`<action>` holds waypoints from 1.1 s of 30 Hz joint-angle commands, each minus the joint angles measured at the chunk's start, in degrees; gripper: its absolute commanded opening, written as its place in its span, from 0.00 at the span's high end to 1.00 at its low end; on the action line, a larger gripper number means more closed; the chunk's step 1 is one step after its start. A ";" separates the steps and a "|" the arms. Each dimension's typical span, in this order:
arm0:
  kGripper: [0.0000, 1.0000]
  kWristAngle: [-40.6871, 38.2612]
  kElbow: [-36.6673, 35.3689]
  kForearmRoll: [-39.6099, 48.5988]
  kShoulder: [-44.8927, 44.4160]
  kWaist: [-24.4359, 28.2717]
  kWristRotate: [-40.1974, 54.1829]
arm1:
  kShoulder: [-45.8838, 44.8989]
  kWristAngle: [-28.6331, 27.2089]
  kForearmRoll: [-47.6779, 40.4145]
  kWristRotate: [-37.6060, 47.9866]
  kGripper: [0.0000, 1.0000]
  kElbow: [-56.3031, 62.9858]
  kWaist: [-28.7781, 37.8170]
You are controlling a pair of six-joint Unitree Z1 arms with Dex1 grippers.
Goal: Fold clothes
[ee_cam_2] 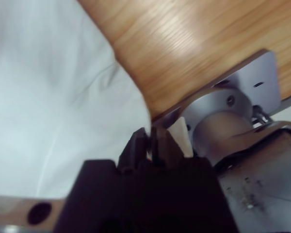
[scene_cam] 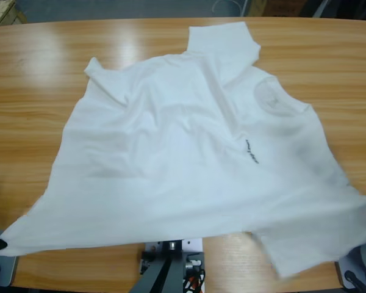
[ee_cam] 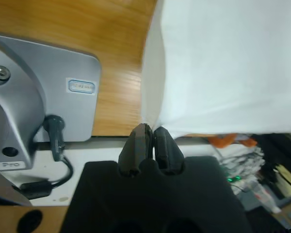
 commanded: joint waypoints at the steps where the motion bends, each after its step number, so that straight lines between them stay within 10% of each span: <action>1: 0.04 -0.38 -3.25 0.84 -16.31 1.18 -0.41 | -1.73 -4.52 6.10 -1.70 0.00 -9.67 2.13; 8: 0.01 9.72 -15.43 5.58 -4.13 4.07 11.49 | 6.25 -7.93 2.79 -14.29 0.10 -20.89 5.11; 12: 0.31 10.85 -14.59 -3.89 10.09 9.51 19.59 | 16.47 -6.79 -0.30 -19.72 0.14 -22.75 5.11; 18: 0.29 11.82 -15.24 -12.01 32.43 12.59 21.75 | 24.45 -5.33 -8.56 -26.42 0.14 -22.75 5.11; 21: 0.53 11.96 -17.28 -13.87 39.92 12.80 21.72 | 27.80 -4.45 -11.08 -28.11 0.14 -22.79 5.01; 33: 0.33 11.68 -22.34 -16.16 51.73 19.39 22.77 | 42.38 -1.24 -10.69 -32.82 0.18 -32.05 1.42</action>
